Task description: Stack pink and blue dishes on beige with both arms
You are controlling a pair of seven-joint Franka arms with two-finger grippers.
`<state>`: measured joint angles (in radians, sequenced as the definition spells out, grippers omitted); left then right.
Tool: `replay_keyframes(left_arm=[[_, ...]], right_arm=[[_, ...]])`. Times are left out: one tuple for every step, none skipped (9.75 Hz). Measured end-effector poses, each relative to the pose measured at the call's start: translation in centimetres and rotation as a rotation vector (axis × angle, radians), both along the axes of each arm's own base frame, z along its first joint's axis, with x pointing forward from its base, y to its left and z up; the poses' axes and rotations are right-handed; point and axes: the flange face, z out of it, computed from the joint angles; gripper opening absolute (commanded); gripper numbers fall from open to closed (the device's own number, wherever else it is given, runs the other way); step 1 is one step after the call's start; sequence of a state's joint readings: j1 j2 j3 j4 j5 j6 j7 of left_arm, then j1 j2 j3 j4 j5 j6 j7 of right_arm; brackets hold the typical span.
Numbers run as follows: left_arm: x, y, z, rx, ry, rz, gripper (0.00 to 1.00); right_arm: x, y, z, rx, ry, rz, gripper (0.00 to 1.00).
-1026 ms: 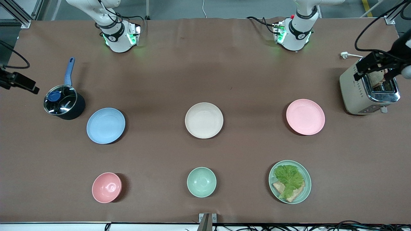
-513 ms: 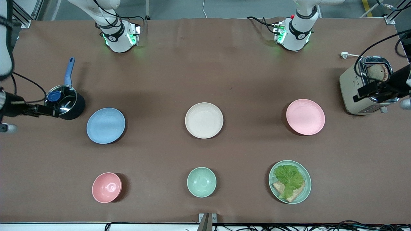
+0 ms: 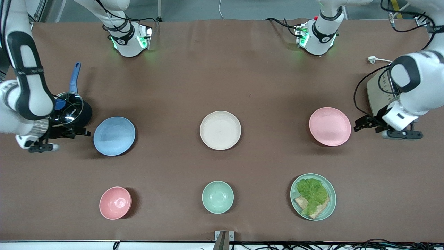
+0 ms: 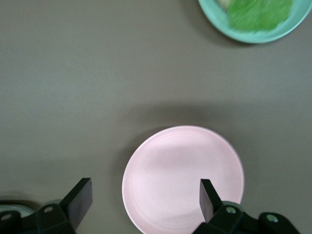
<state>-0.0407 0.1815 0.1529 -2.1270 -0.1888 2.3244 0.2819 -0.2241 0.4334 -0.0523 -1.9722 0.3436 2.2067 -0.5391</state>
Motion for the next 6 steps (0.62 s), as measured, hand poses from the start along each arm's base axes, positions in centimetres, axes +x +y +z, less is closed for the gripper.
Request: replay_keyframes(left_arm=[[-0.2, 1.0, -2.1, 0.002, 0.034, -0.012, 0.9], [-0.4, 1.7, -4.4, -0.005, 0.065, -0.032, 0.89], [-0.6, 2.0, -6.6, -0.017, 0.085, -0.049, 0.85], [-0.7, 2.1, -8.7, -0.025, 0.105, -0.067, 0.76], [-1.1, 2.1, -10.6, -0.042, 0.129, -0.076, 0.67], [-1.5, 2.1, -12.4, -0.06, 0.154, -0.086, 0.52]], right_arm=[[-0.9, 0.0, -2.2, -0.007, -0.002, 0.001, 0.65], [-1.7, 0.2, -3.4, -0.013, 0.0, 0.01, 0.58], [-2.1, 0.3, -3.8, -0.011, 0.005, 0.019, 0.5], [-2.3, 0.4, -4.1, -0.008, 0.01, 0.022, 0.42], [-2.6, 0.5, -4.4, -0.002, 0.016, 0.019, 0.42], [-2.9, 0.6, -4.6, 0.011, 0.018, 0.007, 0.42]])
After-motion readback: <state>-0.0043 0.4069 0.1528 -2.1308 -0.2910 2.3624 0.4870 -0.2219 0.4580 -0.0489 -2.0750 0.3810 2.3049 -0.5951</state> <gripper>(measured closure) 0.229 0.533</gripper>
